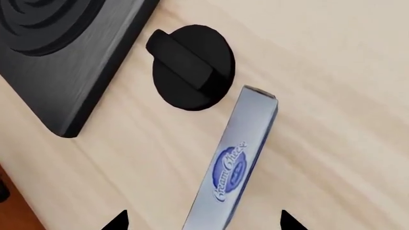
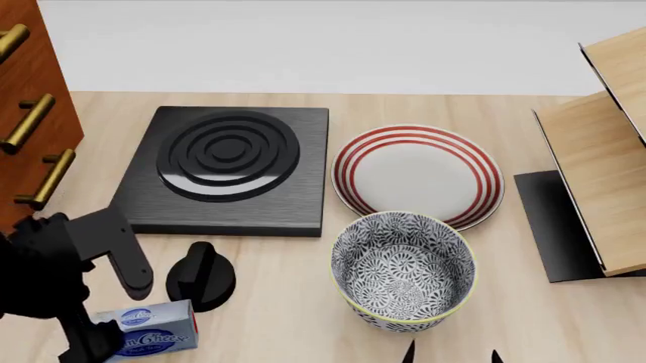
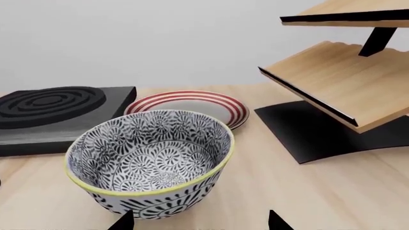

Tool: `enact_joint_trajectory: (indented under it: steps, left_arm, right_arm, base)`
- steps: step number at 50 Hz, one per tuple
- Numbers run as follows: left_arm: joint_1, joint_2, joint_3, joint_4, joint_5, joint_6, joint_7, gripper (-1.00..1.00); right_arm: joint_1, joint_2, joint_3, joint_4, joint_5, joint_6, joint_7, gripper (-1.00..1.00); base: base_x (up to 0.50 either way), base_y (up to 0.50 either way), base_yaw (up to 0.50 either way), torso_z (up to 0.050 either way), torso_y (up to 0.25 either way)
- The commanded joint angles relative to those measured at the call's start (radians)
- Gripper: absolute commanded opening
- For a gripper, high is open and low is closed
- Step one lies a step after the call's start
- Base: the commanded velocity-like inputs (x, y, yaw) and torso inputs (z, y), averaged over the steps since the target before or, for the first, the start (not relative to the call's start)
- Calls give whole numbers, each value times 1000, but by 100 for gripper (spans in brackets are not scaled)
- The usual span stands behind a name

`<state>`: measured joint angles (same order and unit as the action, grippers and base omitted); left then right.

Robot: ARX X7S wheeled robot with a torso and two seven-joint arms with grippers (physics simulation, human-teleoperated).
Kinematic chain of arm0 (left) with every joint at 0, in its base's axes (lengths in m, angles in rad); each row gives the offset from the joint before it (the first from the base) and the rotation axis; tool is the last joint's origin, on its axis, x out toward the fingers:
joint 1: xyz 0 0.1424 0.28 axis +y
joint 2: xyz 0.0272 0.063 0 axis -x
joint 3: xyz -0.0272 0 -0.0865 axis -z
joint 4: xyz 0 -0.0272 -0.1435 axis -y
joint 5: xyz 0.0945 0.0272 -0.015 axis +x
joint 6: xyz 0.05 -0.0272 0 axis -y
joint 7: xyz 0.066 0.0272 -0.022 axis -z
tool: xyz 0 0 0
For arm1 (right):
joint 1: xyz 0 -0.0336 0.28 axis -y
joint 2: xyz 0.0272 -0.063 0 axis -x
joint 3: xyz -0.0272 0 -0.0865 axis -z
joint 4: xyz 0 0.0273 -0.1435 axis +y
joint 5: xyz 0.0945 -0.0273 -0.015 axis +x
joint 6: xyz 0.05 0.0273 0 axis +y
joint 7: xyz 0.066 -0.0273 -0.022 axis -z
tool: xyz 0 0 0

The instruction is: Pick up the cream cheese and put it in the bowl.

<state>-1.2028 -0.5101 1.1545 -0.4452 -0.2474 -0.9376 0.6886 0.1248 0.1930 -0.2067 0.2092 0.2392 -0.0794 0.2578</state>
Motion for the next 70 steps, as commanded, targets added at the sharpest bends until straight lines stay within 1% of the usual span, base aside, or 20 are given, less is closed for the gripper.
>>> enact_joint_trajectory:
  steps: [1,5,10,19,25,36,45,50,53,57,70]
  left_arm:
    - [1,42,18,-93,21,46,15,100]
    - [-1,50,29,-115,30,67,20,100]
    - [-6,82,36,-212,40,108,27,100]
    - [-5,115,47,-274,48,153,36,100]
    - [-1,165,56,-399,59,223,45,100]
    - [-4,227,67,-564,74,320,57,100]
    - [-4,254,71,-629,79,362,66,100]
    - [3,234,66,-573,71,335,60,100]
    - [12,243,68,-593,75,347,54,100]
    - [16,233,70,-565,74,331,54,100]
    - [19,305,78,-755,88,444,66,100]
  right_arm:
    - [9,-6,1,19,-2,-5,-1,100]
    - [11,-5,0,24,-3,-7,2,100]
    - [12,-4,-4,31,-2,-14,1,100]
    - [24,-3,-5,50,3,-20,0,100]
    - [36,-7,-8,80,8,-31,-6,100]
    - [43,-7,-13,96,12,-37,-5,100]
    - [44,-6,-18,96,14,-37,-1,100]
    - [35,0,-21,72,16,-29,3,100]
    - [32,2,-20,70,18,-33,4,100]
    - [25,4,-21,63,18,-36,7,100]
    - [23,9,-25,58,24,-38,9,100]
  base:
    - [0,0,0,0,0]
    - [0,0,0,0,0]
    - [0,0,0,0,0]
    - [0,0,0,0,0]
    - [0,0,0,0,0]
    - [0,0,0,0,0]
    - [0,0,0,0,0]
    - [0,0,0,0,0]
    - [0,0,0,0,0]
    - [0,0,0,0,0]
    - [0,0,0,0,0]
